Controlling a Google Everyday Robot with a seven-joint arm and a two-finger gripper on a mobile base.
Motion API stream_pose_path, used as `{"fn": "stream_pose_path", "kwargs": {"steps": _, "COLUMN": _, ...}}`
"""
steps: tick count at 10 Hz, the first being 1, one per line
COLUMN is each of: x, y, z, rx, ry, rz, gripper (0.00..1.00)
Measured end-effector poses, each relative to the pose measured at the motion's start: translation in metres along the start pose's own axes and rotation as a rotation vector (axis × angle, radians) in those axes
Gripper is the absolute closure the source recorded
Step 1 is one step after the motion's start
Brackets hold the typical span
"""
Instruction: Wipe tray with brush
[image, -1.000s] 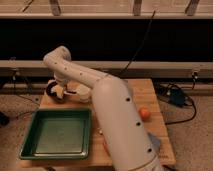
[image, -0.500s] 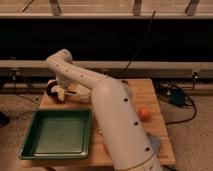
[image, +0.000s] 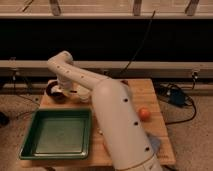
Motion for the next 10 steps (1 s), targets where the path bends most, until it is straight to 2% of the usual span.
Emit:
{"fn": "stream_pose_path", "kwargs": {"steps": 1, "x": 0.0, "y": -0.001, "z": -0.003, "rx": -0.006, "ry": 0.01, "rz": 0.001, "gripper": 0.92}}
{"fn": "stream_pose_path", "kwargs": {"steps": 3, "x": 0.0, "y": -0.001, "z": -0.01, "rx": -0.023, "ry": 0.026, "rz": -0.001, "gripper": 1.0}}
{"fn": "stream_pose_path", "kwargs": {"steps": 7, "x": 0.01, "y": -0.016, "z": -0.045, "rx": -0.07, "ry": 0.087, "rz": -0.036, "gripper": 1.0}}
{"fn": "stream_pose_path", "kwargs": {"steps": 9, "x": 0.013, "y": -0.024, "z": -0.052, "rx": -0.087, "ry": 0.103, "rz": -0.061, "gripper": 1.0}}
{"fn": "stream_pose_path", "kwargs": {"steps": 10, "x": 0.014, "y": -0.039, "z": -0.056, "rx": -0.089, "ry": 0.117, "rz": -0.086, "gripper": 1.0}}
